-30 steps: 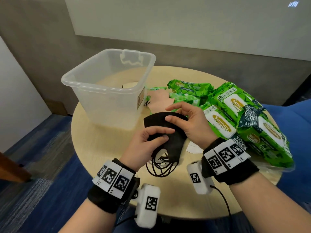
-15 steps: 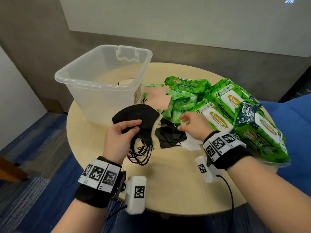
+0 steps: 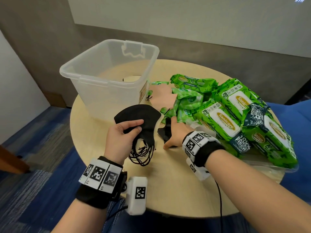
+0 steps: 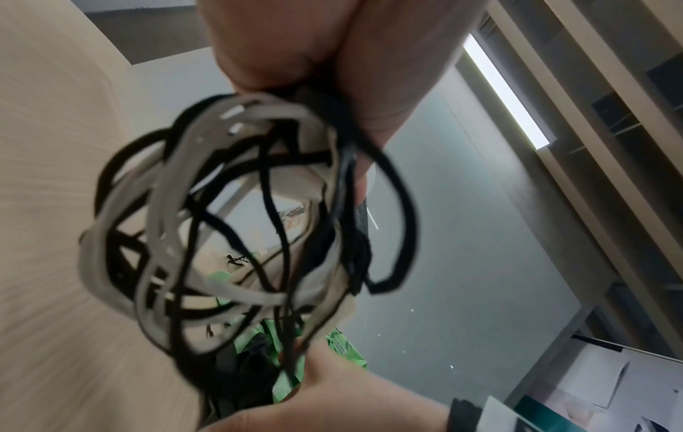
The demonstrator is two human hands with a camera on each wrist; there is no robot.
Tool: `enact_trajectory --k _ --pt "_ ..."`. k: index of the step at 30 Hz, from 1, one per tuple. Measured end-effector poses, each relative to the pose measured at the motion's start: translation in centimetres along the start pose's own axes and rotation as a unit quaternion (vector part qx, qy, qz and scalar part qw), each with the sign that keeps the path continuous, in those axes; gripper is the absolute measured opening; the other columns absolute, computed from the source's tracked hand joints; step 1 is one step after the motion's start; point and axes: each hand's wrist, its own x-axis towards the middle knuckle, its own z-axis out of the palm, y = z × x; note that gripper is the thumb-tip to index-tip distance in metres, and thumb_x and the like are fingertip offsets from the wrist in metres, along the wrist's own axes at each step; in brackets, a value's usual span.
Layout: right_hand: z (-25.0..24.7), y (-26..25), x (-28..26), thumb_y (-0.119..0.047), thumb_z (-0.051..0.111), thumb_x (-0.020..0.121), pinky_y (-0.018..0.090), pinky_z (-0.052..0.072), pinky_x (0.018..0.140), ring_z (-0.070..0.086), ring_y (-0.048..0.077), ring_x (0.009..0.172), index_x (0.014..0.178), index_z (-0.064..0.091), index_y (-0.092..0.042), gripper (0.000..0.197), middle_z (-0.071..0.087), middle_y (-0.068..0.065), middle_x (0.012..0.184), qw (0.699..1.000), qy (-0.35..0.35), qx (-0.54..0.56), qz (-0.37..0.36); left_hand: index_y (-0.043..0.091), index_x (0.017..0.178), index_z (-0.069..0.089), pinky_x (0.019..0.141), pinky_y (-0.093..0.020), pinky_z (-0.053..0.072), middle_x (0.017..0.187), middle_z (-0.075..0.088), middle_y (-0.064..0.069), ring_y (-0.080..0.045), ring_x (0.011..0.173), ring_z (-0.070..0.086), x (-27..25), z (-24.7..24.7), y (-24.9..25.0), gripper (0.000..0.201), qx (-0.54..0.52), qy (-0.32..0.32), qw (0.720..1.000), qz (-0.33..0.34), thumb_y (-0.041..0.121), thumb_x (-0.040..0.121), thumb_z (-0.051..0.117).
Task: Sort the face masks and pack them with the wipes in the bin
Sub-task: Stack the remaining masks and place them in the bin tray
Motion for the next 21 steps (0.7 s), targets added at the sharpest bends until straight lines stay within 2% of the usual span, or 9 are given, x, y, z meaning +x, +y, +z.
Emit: enact_trajectory --k 3,6,8,12,15,18,20,21 --pt "0.1 -0.7 -0.4 -0.035 0.076 0.069 0.037 0.051 0.075 0.059 0.031 0.094 0.123 0.028 -0.009 0.078 0.057 0.012 0.107 1.0 -0.002 0.008 -0.007 0.024 0.086 0.072 0.08 -0.021 0.054 0.092 0.071 0.002 -0.009 0.089 0.067 0.0 0.0 -0.1 0.027 -0.003 -0.003 1.0 -0.004 -0.001 0.084 0.062" --pt "0.2 -1.1 -0.7 -0.032 0.068 0.077 0.032 0.044 0.068 0.054 0.027 0.085 0.112 0.045 -0.012 0.046 0.055 0.011 0.105 0.999 -0.021 -0.028 -0.031 0.025 0.086 0.072 0.08 -0.02 0.053 0.093 0.071 0.001 -0.009 0.09 0.067 -0.1 0.0 -0.1 0.027 0.001 -0.006 1.0 -0.004 -0.001 0.084 0.062" --pt "0.0 -1.1 -0.6 -0.025 0.062 0.082 0.031 0.044 0.068 0.058 0.028 0.09 0.108 0.053 -0.011 0.031 0.058 0.011 0.107 0.998 -0.011 -0.05 -0.039 0.025 0.086 0.072 0.077 -0.018 0.053 0.093 0.072 0.001 -0.008 0.089 0.067 -0.1 0.0 -0.1 0.027 0.004 -0.008 1.0 -0.003 0.0 0.084 0.062" --pt "0.0 -0.6 -0.1 -0.009 0.049 0.09 0.033 0.046 0.076 0.059 0.031 0.1 0.117 0.058 -0.009 0.029 0.061 0.014 0.11 0.997 0.009 -0.066 -0.032 0.025 0.085 0.072 0.074 -0.015 0.052 0.092 0.071 0.002 -0.007 0.088 0.067 -0.3 -0.2 0.0 0.028 0.005 -0.008 1.0 -0.005 -0.001 0.084 0.062" --pt "-1.0 0.2 -0.2 -0.012 0.055 0.09 0.031 0.045 0.076 0.059 0.029 0.1 0.116 0.061 -0.011 0.028 0.063 0.013 0.108 1.0 0.012 0.02 -0.019 0.025 0.086 0.072 0.08 -0.021 0.052 0.094 0.071 0.001 -0.01 0.091 0.066 -0.3 -0.5 0.2 0.027 0.012 0.001 1.0 -0.001 0.0 0.085 0.062" --pt "-3.2 1.1 -1.5 -0.014 0.06 0.088 0.028 0.045 0.079 0.059 0.025 0.099 0.113 0.063 -0.009 0.026 0.064 0.01 0.106 0.987 0.045 0.144 -0.051 0.025 0.088 0.071 0.089 -0.029 0.051 0.098 0.07 -0.001 -0.013 0.096 0.065 -0.1 -0.9 0.3 0.028 0.029 0.024 0.999 0.001 0.0 0.086 0.06" --pt "-5.0 1.5 -3.1 -0.012 0.059 0.088 0.024 0.043 0.068 0.056 0.019 0.091 0.104 0.065 -0.011 0.017 0.061 0.002 0.094 0.972 0.07 0.205 -0.09 0.027 0.091 0.07 0.092 -0.033 0.051 0.1 0.07 -0.001 -0.015 0.098 0.064 0.1 -1.1 0.1 0.028 0.051 0.045 0.998 -0.003 0.002 0.087 0.058" --pt "-5.8 1.7 -3.9 -0.011 0.06 0.088 0.021 0.041 0.062 0.054 0.016 0.086 0.094 0.065 -0.013 0.008 0.059 -0.002 0.086 0.965 0.074 0.228 -0.109 0.029 0.094 0.07 0.092 -0.035 0.051 0.098 0.07 0.0 -0.017 0.097 0.064 0.2 -1.2 0.0 0.028 0.067 0.054 0.996 -0.001 0.004 0.088 0.058"
